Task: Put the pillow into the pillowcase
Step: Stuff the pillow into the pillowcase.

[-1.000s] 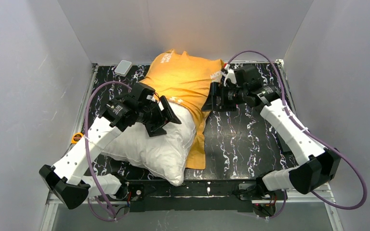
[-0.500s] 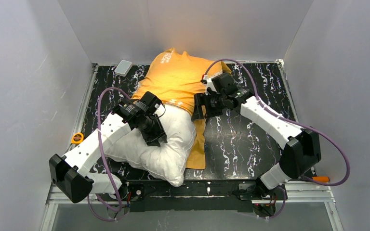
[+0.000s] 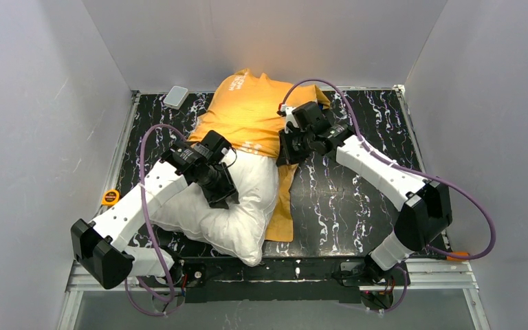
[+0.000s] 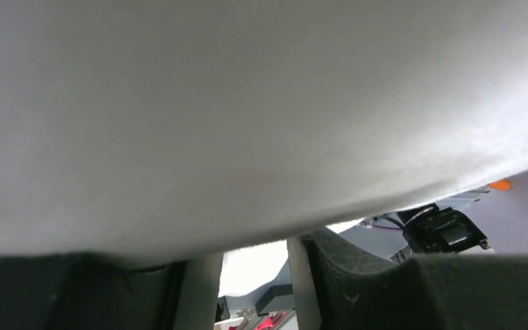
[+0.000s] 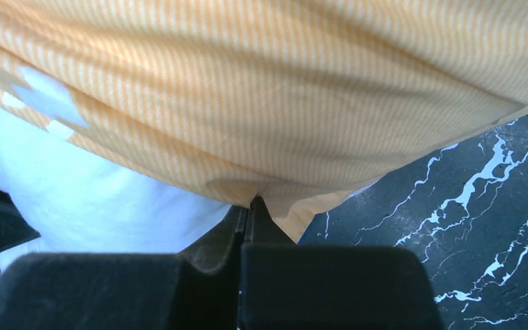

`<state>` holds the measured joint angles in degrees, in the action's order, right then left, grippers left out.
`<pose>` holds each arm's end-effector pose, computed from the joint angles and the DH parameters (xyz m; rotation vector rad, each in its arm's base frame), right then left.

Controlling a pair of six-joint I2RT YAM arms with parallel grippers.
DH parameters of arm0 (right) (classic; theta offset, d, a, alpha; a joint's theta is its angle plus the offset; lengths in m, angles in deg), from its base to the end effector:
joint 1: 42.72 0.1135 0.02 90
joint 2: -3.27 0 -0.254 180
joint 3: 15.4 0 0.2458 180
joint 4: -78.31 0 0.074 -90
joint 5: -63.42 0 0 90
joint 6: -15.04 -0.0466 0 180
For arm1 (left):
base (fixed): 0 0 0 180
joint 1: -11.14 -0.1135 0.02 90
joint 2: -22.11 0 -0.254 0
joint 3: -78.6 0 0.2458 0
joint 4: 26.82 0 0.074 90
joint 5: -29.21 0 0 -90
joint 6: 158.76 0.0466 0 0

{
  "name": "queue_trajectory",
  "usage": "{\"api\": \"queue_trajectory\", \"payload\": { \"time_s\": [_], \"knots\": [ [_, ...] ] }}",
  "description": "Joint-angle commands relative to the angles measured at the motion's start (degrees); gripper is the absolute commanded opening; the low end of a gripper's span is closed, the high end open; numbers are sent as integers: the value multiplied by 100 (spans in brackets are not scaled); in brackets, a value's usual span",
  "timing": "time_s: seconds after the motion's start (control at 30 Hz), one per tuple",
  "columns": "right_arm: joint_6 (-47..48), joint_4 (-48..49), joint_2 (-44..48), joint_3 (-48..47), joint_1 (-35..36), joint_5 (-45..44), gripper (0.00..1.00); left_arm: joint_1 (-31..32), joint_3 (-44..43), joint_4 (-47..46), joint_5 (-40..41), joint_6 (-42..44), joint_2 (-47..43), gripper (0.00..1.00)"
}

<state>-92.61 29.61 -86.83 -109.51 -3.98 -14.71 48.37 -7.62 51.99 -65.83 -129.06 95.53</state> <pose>0.2675 0.2269 0.3006 -0.5519 2.3849 0.7063 0.1856 -0.1461 0.3014 -0.5497 2.8284 -0.5439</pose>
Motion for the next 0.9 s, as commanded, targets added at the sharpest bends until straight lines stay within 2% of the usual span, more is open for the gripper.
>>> {"api": "queue_trajectory", "payload": {
  "time_s": [0.0, 0.13, 0.2, 0.3, 0.4, 0.57, 0.7, 0.83, 0.87],
  "knots": [
    [480, -325, 439, -423, 8, 330, 1, -6, -31, 192, 156, 99, 132, 36],
    [781, -613, 828, -334, 75, 1694, 1, -6, -99, -136, 69, 73, 429, 33],
    [823, -730, 992, -246, 198, 2306, 1, -6, -126, -357, -60, 47, 651, 26],
    [599, -616, 1236, -122, 495, 2858, 1, -6, -187, -698, -313, -21, 1024, 8],
    [371, -462, 1158, -45, 910, 3099, 1, -8, -254, -1171, -546, -78, 1344, 1],
    [-238, 500, 791, 522, 1601, 3309, 1, -10, -1028, -1350, -503, 150, 1894, 0],
    [-769, 1394, 495, 731, 1712, 3154, 1, -6, -1668, -1276, -407, 287, 2072, 0],
    [-913, 1187, 391, 401, 1505, 2481, 1, -6, -1789, -506, -155, 505, 1815, 1],
    [-902, 1132, 412, 341, 1421, 2416, 1, -7, -1757, -226, 19, 582, 1599, 7]
  ]
}}
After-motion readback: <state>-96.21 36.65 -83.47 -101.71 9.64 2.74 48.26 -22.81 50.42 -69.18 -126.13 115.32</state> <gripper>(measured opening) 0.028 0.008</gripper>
